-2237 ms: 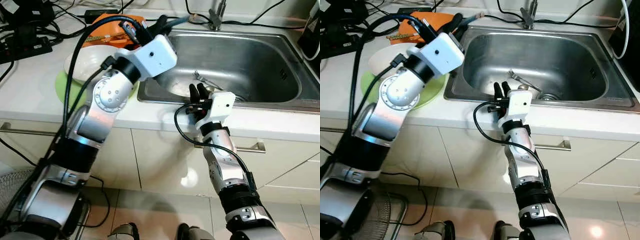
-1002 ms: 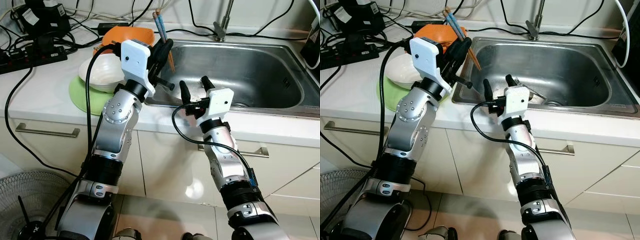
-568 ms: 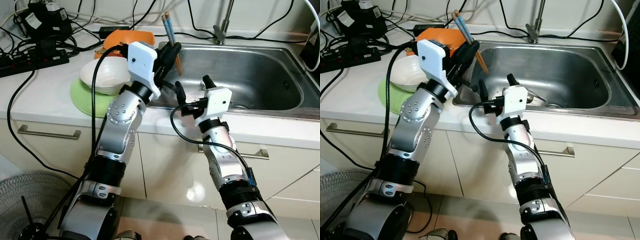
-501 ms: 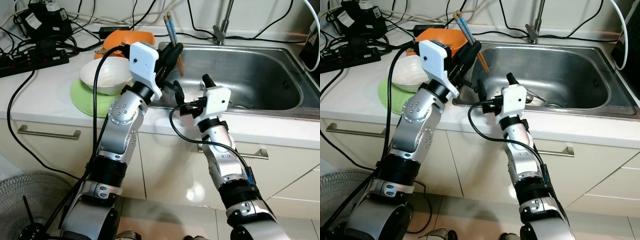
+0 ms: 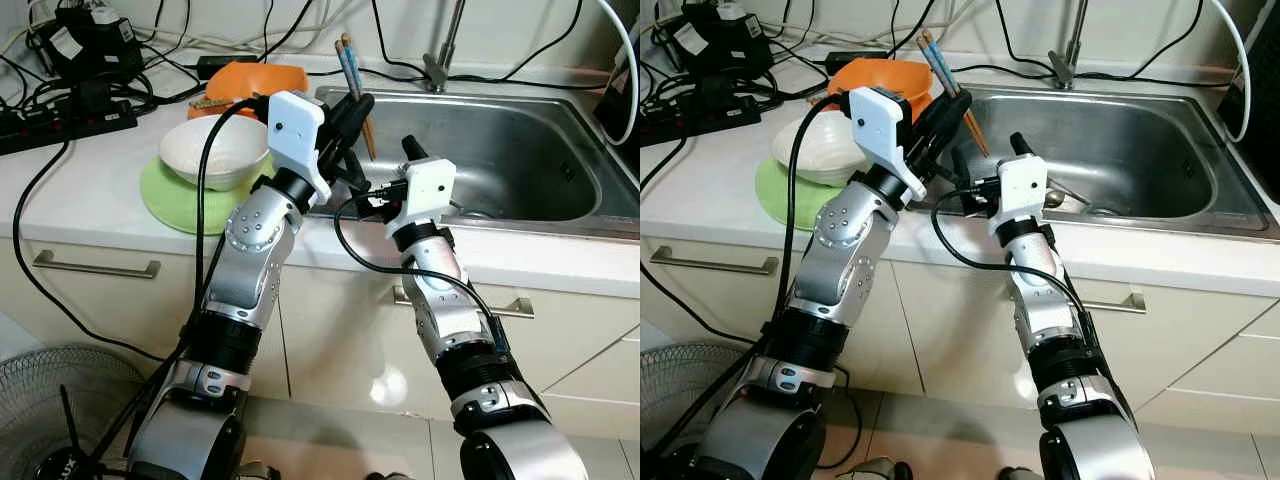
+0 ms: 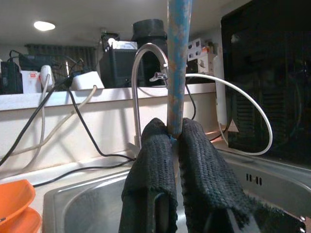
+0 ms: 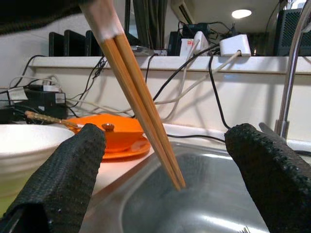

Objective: Kitchen organization

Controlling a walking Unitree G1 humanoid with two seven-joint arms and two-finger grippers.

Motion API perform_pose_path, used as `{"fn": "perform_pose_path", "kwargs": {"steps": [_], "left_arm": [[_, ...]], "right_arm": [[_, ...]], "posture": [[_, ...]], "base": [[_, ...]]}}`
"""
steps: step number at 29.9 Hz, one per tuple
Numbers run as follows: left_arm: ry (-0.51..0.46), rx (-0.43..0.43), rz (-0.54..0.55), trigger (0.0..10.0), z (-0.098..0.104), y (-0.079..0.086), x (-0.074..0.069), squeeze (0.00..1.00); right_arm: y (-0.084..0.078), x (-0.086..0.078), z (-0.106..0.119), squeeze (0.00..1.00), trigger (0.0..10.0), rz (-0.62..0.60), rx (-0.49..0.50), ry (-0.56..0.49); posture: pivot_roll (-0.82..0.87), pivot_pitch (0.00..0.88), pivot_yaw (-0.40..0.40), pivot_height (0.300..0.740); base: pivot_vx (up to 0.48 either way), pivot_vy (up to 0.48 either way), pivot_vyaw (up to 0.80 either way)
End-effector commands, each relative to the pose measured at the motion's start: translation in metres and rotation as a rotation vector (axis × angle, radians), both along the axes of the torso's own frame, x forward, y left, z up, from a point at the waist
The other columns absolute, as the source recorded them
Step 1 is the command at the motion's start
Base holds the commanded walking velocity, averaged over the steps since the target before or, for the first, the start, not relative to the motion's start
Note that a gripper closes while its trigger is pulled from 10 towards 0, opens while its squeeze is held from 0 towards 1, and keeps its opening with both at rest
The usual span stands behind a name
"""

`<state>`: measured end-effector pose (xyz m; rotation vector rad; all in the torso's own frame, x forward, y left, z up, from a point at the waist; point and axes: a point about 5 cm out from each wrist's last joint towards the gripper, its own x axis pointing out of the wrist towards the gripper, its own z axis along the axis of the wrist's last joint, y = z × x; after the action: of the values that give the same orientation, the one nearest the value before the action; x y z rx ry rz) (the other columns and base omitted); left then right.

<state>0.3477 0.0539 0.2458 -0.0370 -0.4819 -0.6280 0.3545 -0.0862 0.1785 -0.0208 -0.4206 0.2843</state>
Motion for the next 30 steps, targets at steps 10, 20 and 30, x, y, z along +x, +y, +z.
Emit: {"fn": "perform_pose_path", "kwargs": {"steps": [10,20,30], "left_arm": [[0.023,-0.02,-0.096,10.0,0.002,-0.011,-0.002,0.0],[0.062,-0.01,-0.162,10.0,-0.002,-0.013,-0.005,0.0],[0.089,0.008,-0.182,10.0,-0.009,-0.009,-0.007,0.0]], "right_arm": [[0.003,0.004,0.007,0.0,10.0,0.007,0.01,-0.023],[0.004,0.003,0.005,0.0,10.0,0.006,0.016,-0.02],[0.005,0.003,0.005,0.0,10.0,0.003,0.026,-0.02]], "posture": [[0.03,0.0,0.017,0.74],[0.03,0.0,0.023,0.74],[0.03,0.0,0.034,0.74]], "base": [[0.0,0.0,0.0],[0.0,0.0,0.0],[0.0,0.0,0.0]]}}
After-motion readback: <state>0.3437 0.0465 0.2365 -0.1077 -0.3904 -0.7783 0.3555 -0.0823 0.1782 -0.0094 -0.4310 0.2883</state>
